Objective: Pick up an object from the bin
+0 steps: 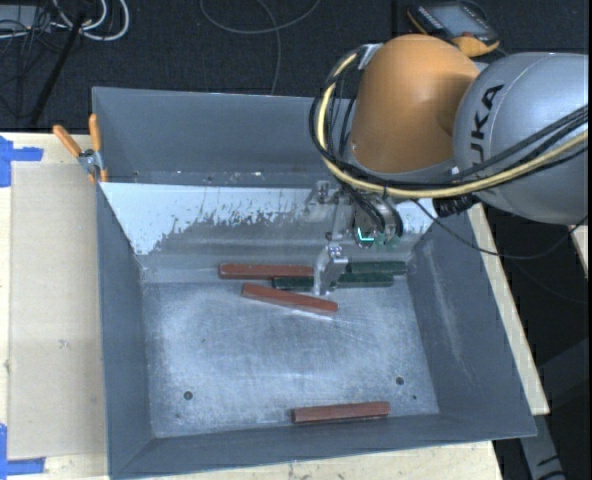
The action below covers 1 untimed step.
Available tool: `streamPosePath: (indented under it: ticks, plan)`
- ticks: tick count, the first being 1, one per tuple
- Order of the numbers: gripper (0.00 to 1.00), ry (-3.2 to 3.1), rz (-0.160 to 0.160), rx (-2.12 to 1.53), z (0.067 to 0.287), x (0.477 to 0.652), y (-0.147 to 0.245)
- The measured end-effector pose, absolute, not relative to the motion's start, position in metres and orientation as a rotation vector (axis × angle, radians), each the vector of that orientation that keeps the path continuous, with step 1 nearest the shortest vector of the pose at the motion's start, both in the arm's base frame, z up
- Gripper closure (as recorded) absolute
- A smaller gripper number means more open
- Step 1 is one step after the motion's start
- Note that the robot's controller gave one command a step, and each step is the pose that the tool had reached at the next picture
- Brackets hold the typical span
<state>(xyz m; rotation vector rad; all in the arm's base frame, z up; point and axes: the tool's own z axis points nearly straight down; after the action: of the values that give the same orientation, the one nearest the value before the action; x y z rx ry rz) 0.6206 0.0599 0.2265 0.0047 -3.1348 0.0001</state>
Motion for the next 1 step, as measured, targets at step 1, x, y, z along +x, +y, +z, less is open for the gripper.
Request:
streamPosePath:
  ticks: [1]
  plan:
    - [0.0, -3.141, -0.001, 0.002, 0.2301, 0.622, 0.0598]
